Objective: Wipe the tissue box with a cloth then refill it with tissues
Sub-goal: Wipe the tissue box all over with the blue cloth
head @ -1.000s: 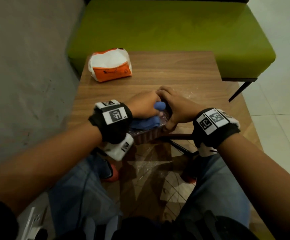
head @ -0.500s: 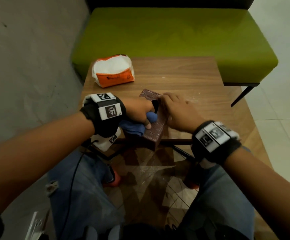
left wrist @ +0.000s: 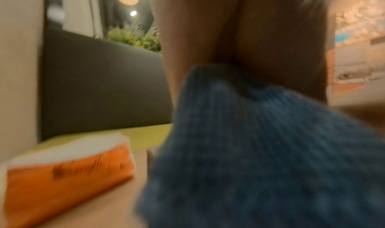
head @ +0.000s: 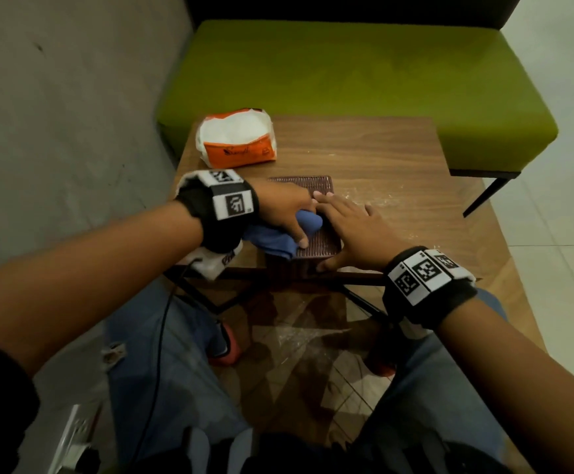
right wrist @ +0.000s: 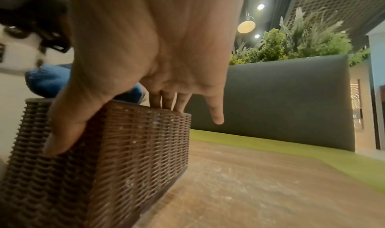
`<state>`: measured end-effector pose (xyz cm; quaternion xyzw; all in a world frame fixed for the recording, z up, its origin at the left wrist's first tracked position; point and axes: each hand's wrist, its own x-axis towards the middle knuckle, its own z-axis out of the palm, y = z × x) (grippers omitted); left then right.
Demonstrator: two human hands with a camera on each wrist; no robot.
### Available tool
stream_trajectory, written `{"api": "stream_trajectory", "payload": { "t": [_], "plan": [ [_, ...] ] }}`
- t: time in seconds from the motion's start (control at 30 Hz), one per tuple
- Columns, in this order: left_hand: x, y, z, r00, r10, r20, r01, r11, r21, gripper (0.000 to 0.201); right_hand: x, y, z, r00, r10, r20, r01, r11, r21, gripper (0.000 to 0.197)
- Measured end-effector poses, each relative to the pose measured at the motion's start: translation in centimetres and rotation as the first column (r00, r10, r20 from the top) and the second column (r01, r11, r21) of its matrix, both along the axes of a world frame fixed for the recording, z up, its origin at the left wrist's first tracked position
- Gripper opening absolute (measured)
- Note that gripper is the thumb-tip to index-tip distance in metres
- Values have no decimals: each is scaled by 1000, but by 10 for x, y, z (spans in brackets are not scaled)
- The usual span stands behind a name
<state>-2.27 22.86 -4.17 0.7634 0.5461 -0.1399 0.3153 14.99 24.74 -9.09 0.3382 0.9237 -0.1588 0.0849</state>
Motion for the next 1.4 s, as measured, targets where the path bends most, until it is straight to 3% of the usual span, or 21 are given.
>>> {"api": "stream_trajectory", "payload": {
  "t": [0.1,0.2,0.27,0.33,0.37,0.4,0.43,0.47,0.5,0.53,0.57,0.6,0.67,0.73,0.8,0.9,1.03,1.2,1.27,1.3,1.4],
  "plan": [
    [12,17,12,974,-169,-152,150,981,-126,34,-3,1,5,999,23,49,-23,1000,5,110],
    [19,16,18,922,-265,-283,260,964,-55,34,-1,0,6,1000,4,26,-4,999,-33,109],
    [6,2,15,962,-190,-194,223,961,164,29,3,-1,7,1000,-5,9,6,998,-67,110],
    [-18,-21,5,991,44,129,-99,885,454,24,6,-5,9,999,-34,2,34,992,-124,111],
    [-29,-36,-3,894,195,403,-392,775,496,22,5,-10,10,996,-89,-16,85,982,-166,112],
    [-37,-52,-13,660,323,678,-689,621,375,18,3,-14,11,979,-192,-65,175,963,-207,111],
    [-42,-68,-22,330,395,858,-881,454,130,15,-1,-19,12,932,-331,-146,289,925,-247,110],
    [-46,-83,-31,5,417,909,-932,331,-147,16,-6,-23,12,847,-478,-232,408,866,-290,109],
    [-49,-95,-42,-252,410,876,-886,266,-380,22,-10,-27,10,749,-602,-276,510,790,-341,108],
    [-51,-106,-53,-434,401,807,-802,236,-548,31,-13,-30,5,676,-689,-263,574,715,-400,107],
    [-53,-115,-63,-541,400,740,-730,213,-649,37,-15,-34,-2,640,-737,-217,595,654,-468,105],
    [-52,-122,-71,-579,414,702,-698,193,-690,39,-15,-40,-9,628,-759,-170,585,605,-540,101],
    [-44,-129,-85,-546,471,693,-712,175,-680,41,-13,-53,-22,588,-795,-149,556,531,-640,102],
    [-31,-131,-94,-500,536,680,-696,218,-684,49,-10,-60,-34,535,-825,-182,541,500,-676,105],
    [-19,-128,-94,-453,596,663,-660,276,-699,61,-8,-64,-31,490,-847,-205,515,471,-716,81],
    [-9,-119,-83,-341,698,630,-694,266,-669,59,-2,-67,-31,427,-882,-200,473,406,-782,45],
    [-7,-113,-79,-259,736,625,-697,306,-649,59,6,-71,-37,380,-909,-171,356,314,-880,48],
    [-11,-113,-74,-89,691,717,-806,374,-460,81,12,-73,-36,385,-883,-267,267,384,-884,54],
    [-17,-113,-60,87,652,753,-850,443,-286,79,18,-69,-29,482,-819,-312,277,480,-832,58],
    [-20,-114,-50,224,625,747,-862,485,-148,75,21,-67,-23,522,-774,-359,281,553,-784,63],
    [-31,-114,-18,737,368,566,-630,677,380,75,33,-60,6,587,-578,-567,283,803,-525,99]
  ]
}}
